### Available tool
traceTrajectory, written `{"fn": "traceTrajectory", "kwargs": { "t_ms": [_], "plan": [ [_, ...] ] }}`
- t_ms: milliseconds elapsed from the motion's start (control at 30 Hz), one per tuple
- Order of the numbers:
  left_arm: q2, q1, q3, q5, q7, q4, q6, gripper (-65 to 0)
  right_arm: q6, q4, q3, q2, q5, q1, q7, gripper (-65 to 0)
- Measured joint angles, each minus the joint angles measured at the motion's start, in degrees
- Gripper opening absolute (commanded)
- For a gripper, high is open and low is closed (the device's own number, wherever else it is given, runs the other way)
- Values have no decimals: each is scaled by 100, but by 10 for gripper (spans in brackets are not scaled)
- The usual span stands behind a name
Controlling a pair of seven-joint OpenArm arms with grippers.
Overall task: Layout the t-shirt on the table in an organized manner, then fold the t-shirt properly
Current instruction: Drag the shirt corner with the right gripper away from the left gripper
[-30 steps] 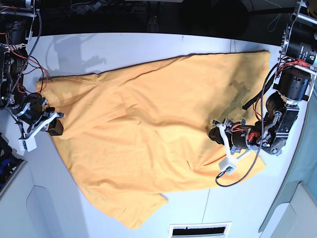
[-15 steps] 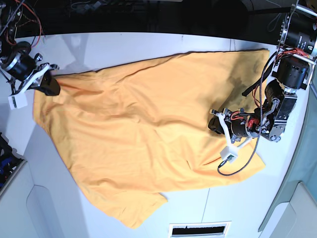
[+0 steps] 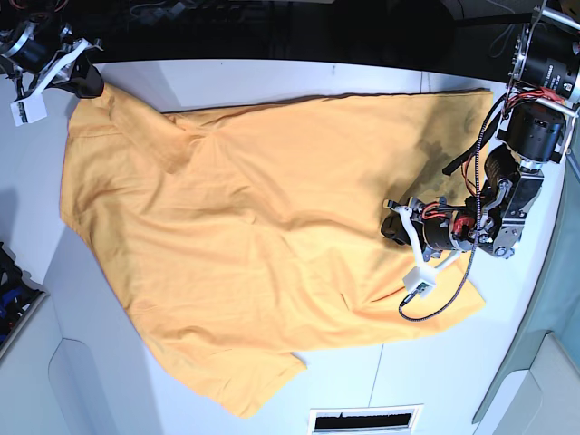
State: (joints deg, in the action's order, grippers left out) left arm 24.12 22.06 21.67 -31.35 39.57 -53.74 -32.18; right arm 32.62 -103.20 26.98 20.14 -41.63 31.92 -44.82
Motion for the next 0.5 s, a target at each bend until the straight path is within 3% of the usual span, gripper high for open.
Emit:
{"fn": "traceTrajectory", "kwargs": {
  "t_ms": [400, 433, 500],
  "plan": [
    [0, -15, 0, -85, -2, 0, 2, -477, -2, 24, 0, 2, 13, 461, -7, -650],
    [0, -15, 0, -83, 0, 0, 2, -477, -2, 24, 0, 2, 87, 461, -4, -637],
    [0, -15, 0, -83, 0, 0, 0, -477, -2, 24, 0, 2, 157, 461, -9, -514]
  ]
}}
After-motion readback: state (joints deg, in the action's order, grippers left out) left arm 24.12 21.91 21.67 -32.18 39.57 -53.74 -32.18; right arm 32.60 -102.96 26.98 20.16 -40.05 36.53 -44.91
